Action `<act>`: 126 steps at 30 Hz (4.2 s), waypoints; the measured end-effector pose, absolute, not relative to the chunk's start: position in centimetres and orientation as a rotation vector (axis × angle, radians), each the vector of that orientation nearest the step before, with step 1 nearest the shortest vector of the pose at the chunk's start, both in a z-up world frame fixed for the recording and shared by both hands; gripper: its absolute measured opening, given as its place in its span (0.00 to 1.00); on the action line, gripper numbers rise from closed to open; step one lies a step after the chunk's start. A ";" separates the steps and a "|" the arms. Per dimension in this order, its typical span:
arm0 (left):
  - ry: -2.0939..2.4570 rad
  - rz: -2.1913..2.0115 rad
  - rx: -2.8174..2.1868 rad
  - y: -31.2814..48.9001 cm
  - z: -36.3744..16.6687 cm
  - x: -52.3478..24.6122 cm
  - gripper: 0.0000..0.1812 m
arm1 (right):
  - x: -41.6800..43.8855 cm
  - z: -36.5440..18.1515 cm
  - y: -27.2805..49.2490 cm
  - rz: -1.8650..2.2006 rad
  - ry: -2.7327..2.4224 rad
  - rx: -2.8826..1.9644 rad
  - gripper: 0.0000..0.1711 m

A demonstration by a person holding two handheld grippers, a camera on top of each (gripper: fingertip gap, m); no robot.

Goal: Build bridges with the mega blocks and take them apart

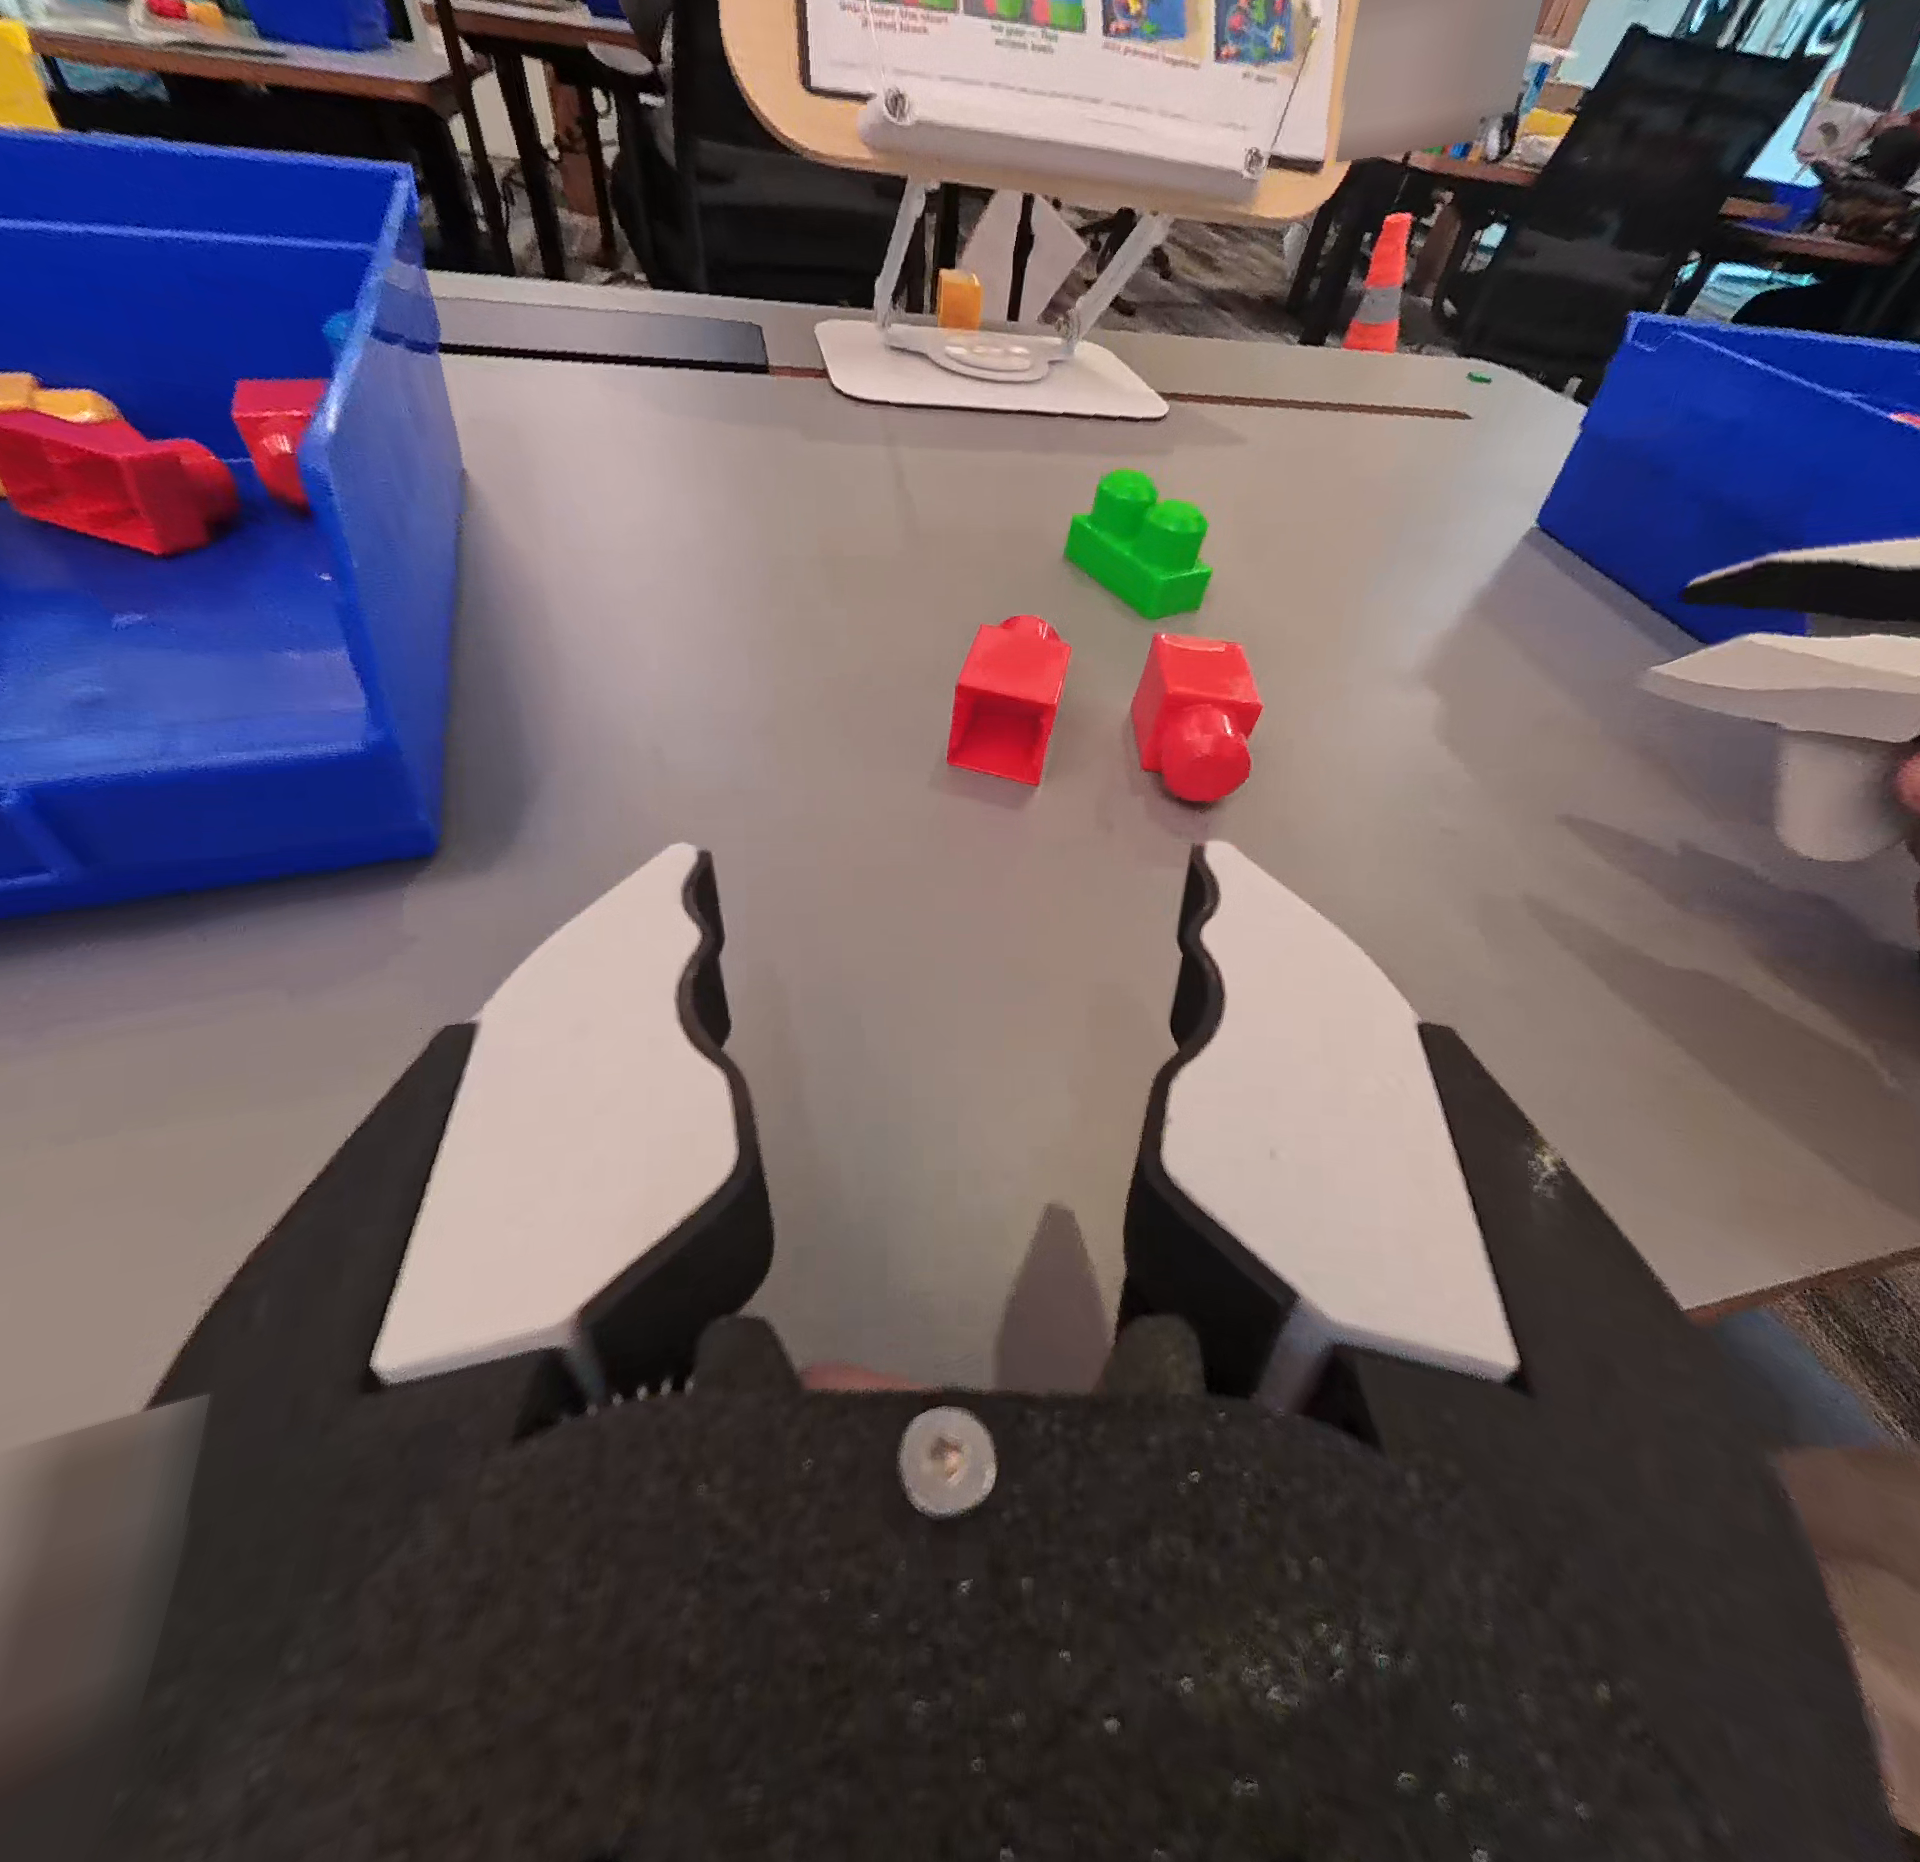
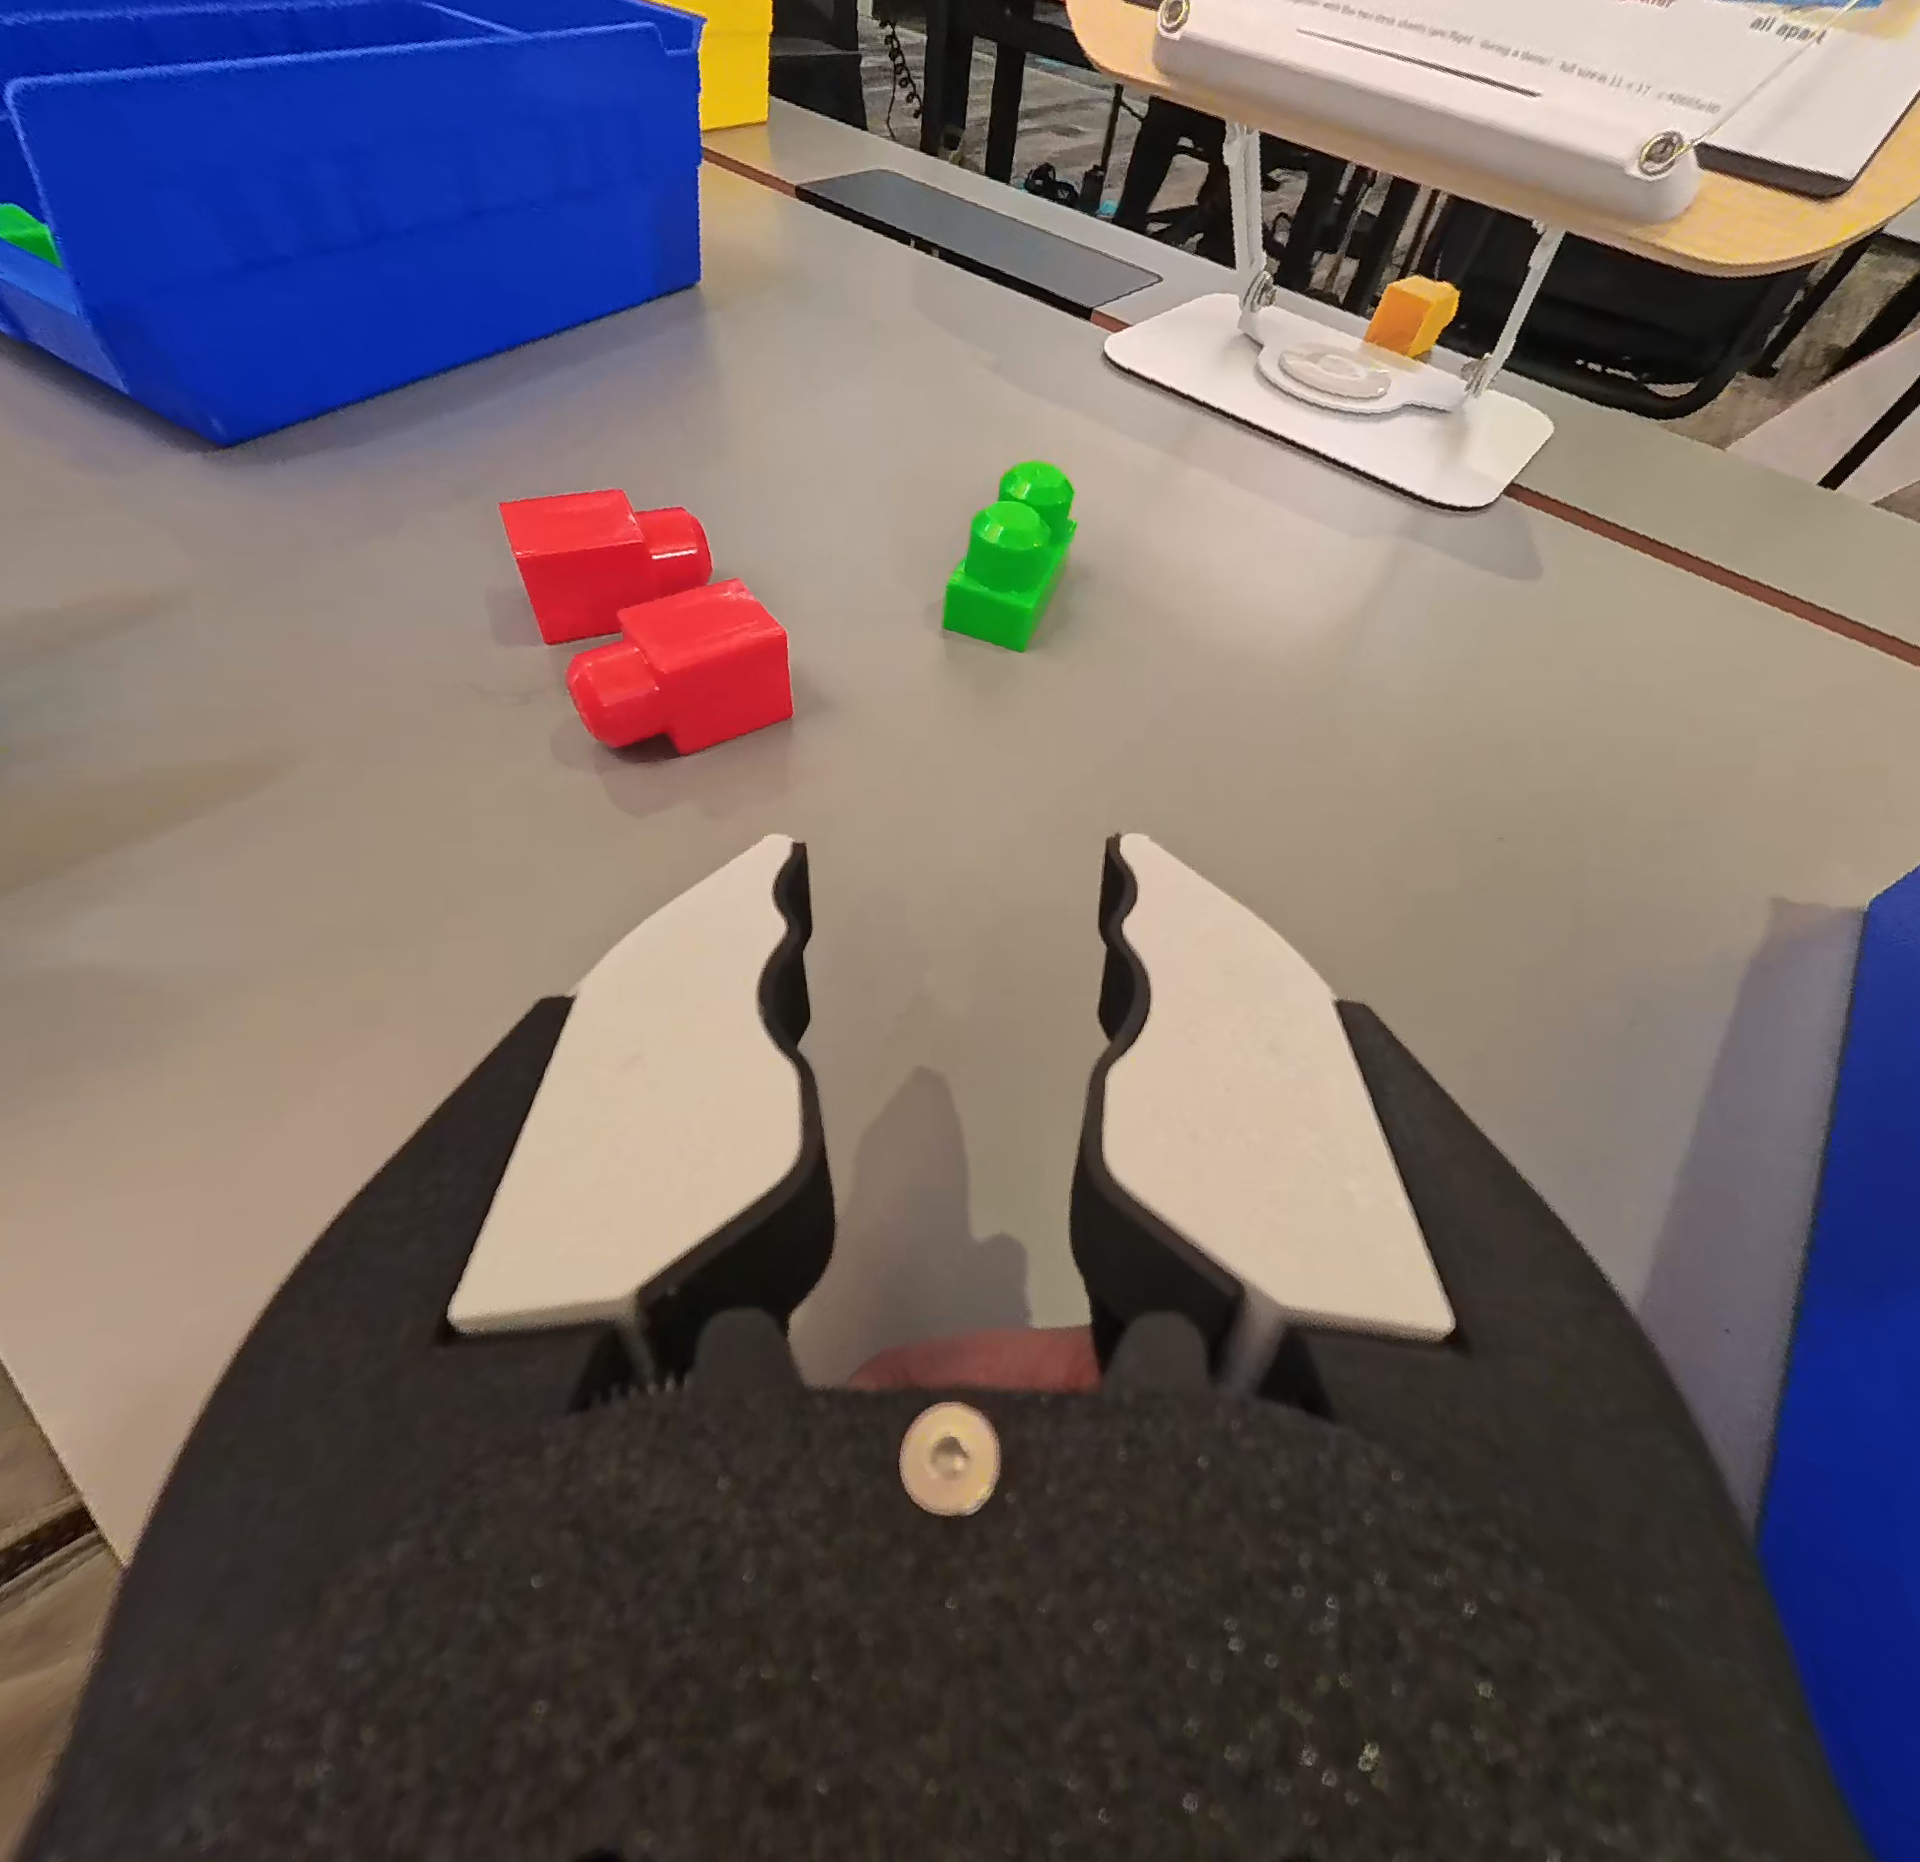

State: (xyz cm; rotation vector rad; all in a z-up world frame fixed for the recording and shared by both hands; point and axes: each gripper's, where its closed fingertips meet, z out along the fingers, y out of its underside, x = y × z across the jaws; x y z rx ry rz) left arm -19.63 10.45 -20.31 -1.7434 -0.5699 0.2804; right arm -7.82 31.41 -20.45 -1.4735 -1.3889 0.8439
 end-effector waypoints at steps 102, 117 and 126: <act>-0.147 -0.041 -2.209 21.3 -23.5 -22.2 0.31 | -7.0 -19.6 32.0 0.887 -1.380 -1.476 0.30; -0.322 -0.028 -2.428 20.9 -22.1 -23.5 0.32 | -7.1 -19.5 31.7 0.893 -1.387 -1.472 0.30; -0.175 0.196 -2.362 25.3 -16.5 -25.6 0.33 | -6.8 -19.5 32.2 0.908 -1.370 -1.480 0.30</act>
